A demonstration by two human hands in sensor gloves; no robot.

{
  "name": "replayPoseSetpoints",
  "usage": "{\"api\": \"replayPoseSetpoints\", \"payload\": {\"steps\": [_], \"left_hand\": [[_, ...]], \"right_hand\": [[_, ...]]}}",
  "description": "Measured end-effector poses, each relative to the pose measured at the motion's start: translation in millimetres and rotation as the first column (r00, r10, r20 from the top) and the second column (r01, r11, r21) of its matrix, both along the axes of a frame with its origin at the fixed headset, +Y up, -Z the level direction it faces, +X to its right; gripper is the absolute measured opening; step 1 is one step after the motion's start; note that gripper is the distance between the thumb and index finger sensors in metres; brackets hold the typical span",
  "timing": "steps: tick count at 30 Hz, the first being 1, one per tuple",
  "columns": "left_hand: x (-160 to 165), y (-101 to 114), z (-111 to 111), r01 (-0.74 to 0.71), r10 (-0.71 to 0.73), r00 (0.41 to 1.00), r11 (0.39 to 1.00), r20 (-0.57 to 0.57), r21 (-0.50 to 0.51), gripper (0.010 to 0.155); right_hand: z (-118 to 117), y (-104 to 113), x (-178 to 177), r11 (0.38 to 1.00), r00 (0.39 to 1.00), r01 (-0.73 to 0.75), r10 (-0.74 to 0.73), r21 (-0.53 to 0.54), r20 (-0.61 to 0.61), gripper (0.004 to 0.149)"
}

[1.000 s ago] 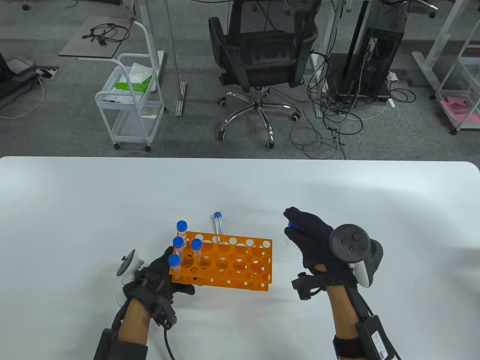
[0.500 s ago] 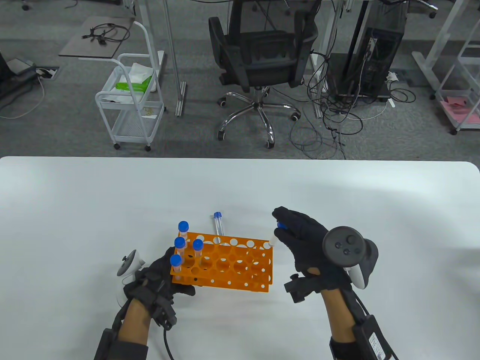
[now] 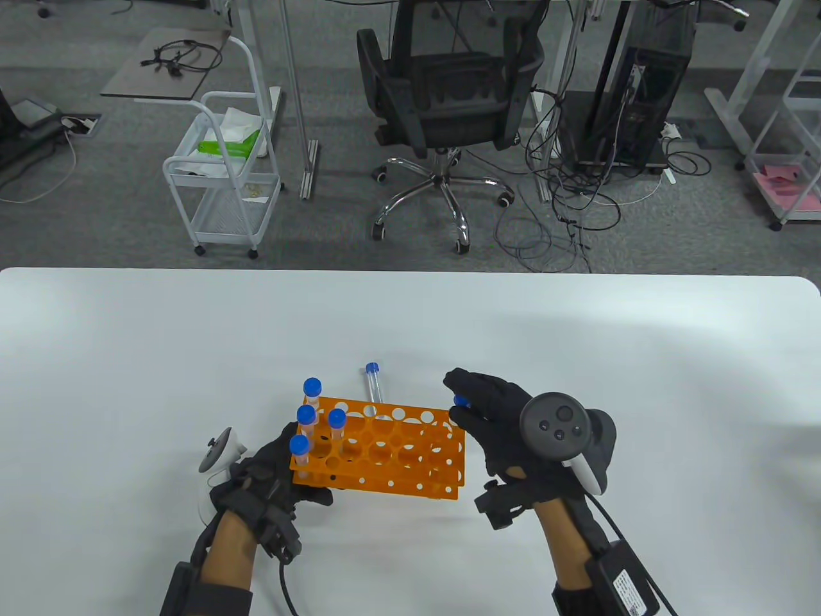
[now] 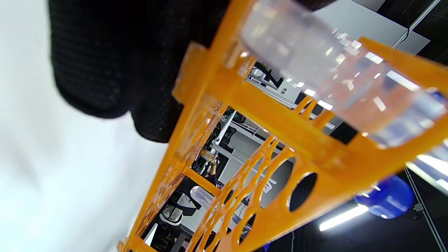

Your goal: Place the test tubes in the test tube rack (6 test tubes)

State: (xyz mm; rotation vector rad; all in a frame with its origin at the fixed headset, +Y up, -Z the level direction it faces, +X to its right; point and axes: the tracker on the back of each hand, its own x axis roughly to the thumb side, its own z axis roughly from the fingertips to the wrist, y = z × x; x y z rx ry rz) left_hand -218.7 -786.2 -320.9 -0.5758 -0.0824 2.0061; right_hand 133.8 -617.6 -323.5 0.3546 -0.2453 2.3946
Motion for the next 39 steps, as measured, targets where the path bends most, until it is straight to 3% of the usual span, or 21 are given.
{"api": "replayPoseSetpoints", "payload": {"steps": [19,28,39], "left_hand": [[-6.4,-0.7,-0.1,0.007,-0.008,0.999,1.000,-0.051,-0.006,0.061],[-8.3,-1.3,-0.2,0.025,-0.025,0.999,1.000,-0.048,-0.006,0.062],[-14.5,1.5,-1.7,0.000,0.000,0.998,1.000,-0.071,0.004,0.062]], "right_hand": [[-5.3,-13.7,-1.8,0.998,0.998,-0.053,0.054,-0.028,0.021,0.056],[-9.9,-19.7,-1.3,0.996,0.996,-0.072,0.073,-0.045,0.041,0.052],[-15.2,-20.3,7.5,0.996,0.999,0.009,-0.005,-0.088,0.042,0.063]]}}
